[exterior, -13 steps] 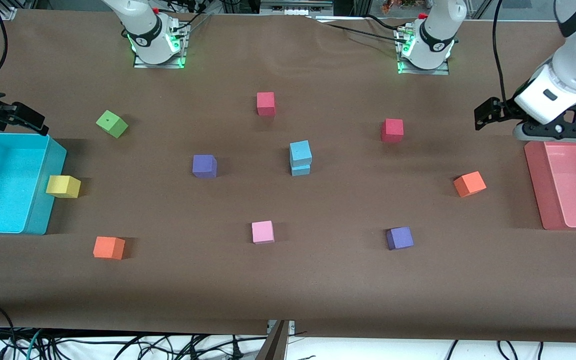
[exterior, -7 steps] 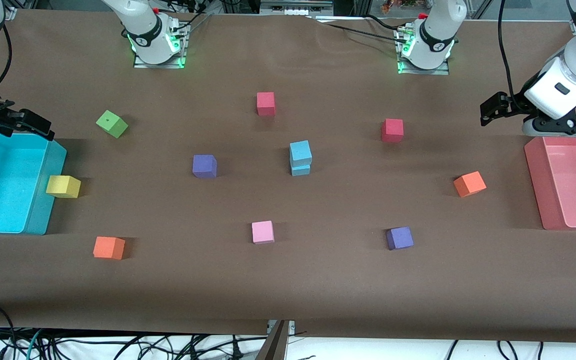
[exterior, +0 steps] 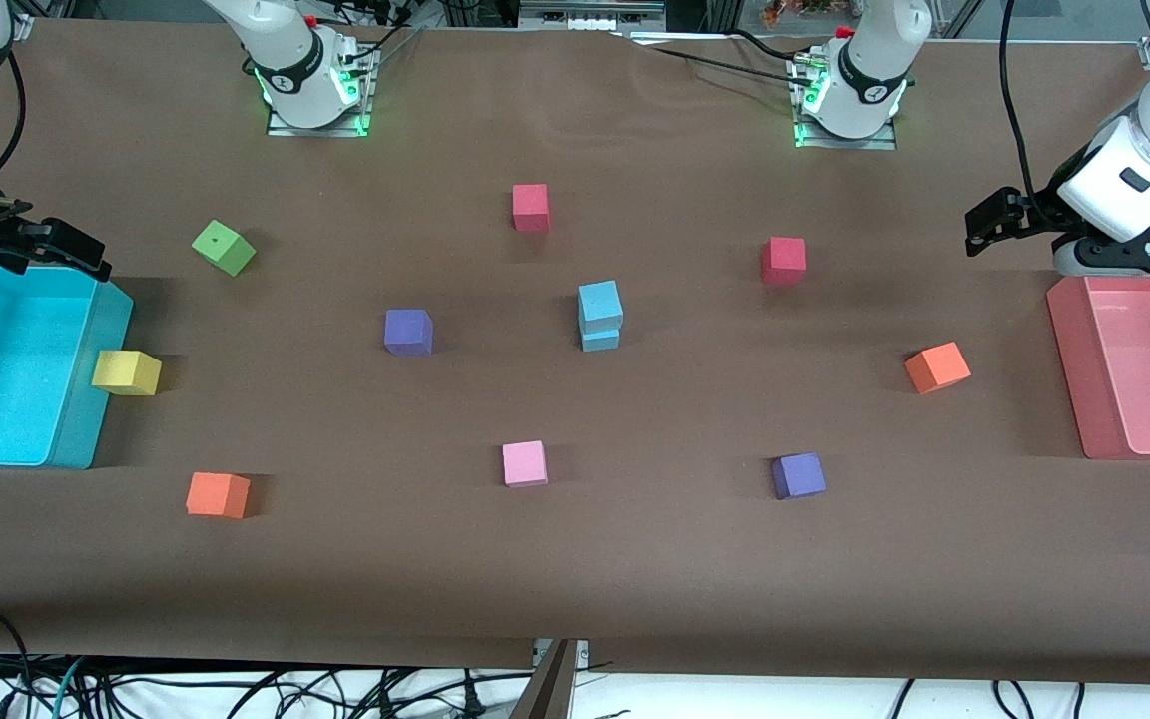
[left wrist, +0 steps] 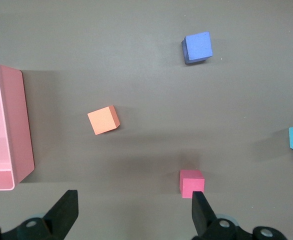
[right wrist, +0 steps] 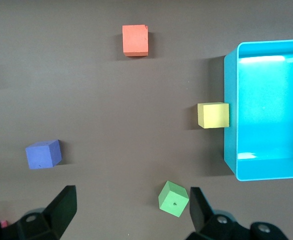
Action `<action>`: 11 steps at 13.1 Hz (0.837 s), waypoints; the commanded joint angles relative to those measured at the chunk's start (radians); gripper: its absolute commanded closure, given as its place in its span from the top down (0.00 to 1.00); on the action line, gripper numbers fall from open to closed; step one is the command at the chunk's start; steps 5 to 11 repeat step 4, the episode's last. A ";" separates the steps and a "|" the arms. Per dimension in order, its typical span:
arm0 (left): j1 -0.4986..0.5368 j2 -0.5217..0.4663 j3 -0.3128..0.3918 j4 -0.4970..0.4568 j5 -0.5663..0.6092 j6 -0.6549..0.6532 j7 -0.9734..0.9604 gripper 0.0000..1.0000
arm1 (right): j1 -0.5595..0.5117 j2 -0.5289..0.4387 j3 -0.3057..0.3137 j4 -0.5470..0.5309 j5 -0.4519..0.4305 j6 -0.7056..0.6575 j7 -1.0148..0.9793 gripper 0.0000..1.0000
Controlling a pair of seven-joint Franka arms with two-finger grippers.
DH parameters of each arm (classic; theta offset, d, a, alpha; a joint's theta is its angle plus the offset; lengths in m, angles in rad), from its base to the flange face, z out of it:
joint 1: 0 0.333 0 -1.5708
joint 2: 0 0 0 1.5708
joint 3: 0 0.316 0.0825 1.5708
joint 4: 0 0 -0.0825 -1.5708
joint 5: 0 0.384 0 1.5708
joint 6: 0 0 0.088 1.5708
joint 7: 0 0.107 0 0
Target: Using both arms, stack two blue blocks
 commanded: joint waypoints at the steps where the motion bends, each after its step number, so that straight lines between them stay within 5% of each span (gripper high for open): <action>1: 0.007 0.033 -0.004 0.051 0.007 -0.017 -0.014 1.00 | -0.014 -0.006 0.012 -0.003 -0.005 0.002 -0.014 1.00; 11: 0.007 0.063 -0.004 0.081 0.006 -0.019 -0.014 1.00 | -0.014 -0.006 0.012 -0.003 -0.005 -0.001 -0.014 1.00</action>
